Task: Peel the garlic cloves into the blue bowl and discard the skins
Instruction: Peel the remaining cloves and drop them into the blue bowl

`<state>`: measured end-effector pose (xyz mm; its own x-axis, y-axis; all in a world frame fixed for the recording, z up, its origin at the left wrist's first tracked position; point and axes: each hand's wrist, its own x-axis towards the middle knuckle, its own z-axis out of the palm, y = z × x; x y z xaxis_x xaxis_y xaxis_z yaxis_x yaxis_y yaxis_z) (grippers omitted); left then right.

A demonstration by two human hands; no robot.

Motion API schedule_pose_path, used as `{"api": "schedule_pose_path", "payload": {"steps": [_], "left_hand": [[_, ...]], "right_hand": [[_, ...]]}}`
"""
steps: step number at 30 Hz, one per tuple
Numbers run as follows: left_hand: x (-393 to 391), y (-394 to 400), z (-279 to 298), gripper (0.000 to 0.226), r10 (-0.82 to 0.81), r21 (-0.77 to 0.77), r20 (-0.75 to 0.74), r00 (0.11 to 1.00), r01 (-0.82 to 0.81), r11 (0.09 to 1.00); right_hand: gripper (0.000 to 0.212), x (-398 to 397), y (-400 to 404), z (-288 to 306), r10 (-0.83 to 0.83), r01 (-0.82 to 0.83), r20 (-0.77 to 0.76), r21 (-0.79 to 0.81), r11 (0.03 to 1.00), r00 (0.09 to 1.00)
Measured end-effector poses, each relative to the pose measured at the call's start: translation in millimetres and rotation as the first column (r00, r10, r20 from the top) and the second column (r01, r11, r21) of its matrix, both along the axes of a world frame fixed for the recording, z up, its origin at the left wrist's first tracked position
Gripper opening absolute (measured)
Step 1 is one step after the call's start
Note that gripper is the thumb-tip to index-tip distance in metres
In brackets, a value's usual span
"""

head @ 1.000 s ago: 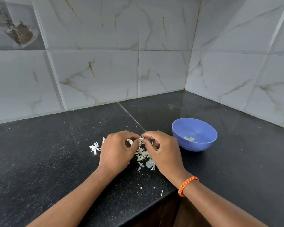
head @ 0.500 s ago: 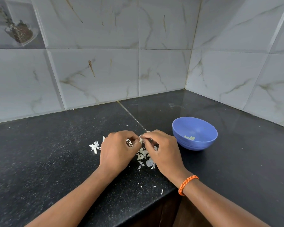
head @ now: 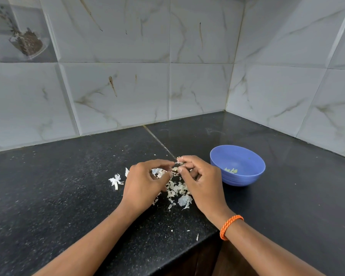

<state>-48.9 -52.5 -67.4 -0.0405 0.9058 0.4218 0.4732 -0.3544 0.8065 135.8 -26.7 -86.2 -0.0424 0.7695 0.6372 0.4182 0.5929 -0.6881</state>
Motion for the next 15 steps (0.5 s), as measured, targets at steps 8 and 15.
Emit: {"api": "schedule_pose_path", "payload": {"steps": [8,15], "left_hand": [[1.7,-0.8,1.7,0.008,-0.002,-0.038,0.124,0.992,0.007,0.999],[3.0,-3.6,2.2,0.005,-0.025,-0.023,0.157,0.987,0.029,0.999]], "right_hand": [[0.025,-3.0,-5.2,4.5,0.052,-0.054,0.054,0.034,0.998,0.997],[0.029,-2.7,-4.5,5.8,0.107,-0.107,0.021,-0.017,0.994,0.994]]}}
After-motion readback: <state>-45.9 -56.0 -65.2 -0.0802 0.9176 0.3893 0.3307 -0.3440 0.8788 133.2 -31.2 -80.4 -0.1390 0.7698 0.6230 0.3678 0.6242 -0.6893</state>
